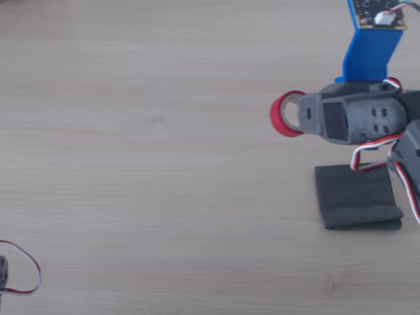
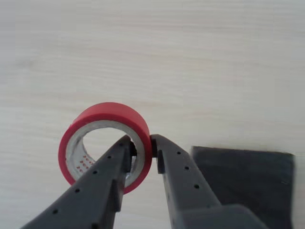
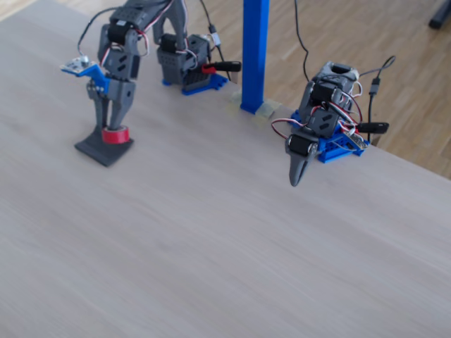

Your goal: Grab the red tape and move it to the grey mat

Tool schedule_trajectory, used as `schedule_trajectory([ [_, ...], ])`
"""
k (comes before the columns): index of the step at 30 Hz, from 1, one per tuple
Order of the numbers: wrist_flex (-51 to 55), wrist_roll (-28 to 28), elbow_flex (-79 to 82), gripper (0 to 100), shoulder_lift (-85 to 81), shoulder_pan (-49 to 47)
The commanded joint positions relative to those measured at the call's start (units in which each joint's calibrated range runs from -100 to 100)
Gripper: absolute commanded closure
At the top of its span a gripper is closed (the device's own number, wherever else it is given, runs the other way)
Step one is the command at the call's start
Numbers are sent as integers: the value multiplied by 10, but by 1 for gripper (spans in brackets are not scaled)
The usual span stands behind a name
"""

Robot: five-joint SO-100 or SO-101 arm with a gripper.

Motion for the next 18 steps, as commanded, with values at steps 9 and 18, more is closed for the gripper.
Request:
schedule_trajectory([
  [9,-5,3,104,98,-103,136],
  [18,-5,3,117,98,-92,200],
])
